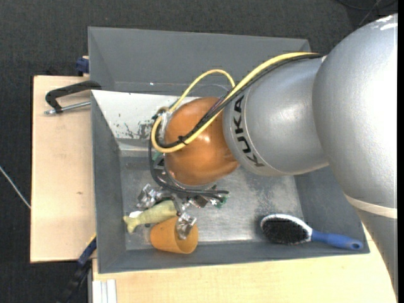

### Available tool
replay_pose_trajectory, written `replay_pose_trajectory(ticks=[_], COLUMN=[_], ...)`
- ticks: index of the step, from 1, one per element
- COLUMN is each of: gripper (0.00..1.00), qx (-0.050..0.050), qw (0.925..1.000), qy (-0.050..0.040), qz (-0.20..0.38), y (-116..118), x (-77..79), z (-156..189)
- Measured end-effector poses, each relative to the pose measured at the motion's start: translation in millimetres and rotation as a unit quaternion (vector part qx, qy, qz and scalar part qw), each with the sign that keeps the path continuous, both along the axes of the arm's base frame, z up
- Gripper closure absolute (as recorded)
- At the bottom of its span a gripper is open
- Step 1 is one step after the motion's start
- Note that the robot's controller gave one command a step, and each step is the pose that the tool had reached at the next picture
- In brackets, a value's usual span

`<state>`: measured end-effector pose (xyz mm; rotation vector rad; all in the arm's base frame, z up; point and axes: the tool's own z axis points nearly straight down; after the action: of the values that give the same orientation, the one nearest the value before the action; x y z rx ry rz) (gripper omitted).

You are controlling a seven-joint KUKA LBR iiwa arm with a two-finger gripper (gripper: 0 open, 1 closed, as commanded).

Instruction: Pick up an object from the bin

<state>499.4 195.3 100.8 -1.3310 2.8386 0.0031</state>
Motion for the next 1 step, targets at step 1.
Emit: replay_pose_trajectory(ticks=[1], gripper=[0.00], qx=[0.004], qw=[0.9992], qy=[-0.0053], qz=[-0.040], y=[-14.6], x=[3.6], z=[-21.3])
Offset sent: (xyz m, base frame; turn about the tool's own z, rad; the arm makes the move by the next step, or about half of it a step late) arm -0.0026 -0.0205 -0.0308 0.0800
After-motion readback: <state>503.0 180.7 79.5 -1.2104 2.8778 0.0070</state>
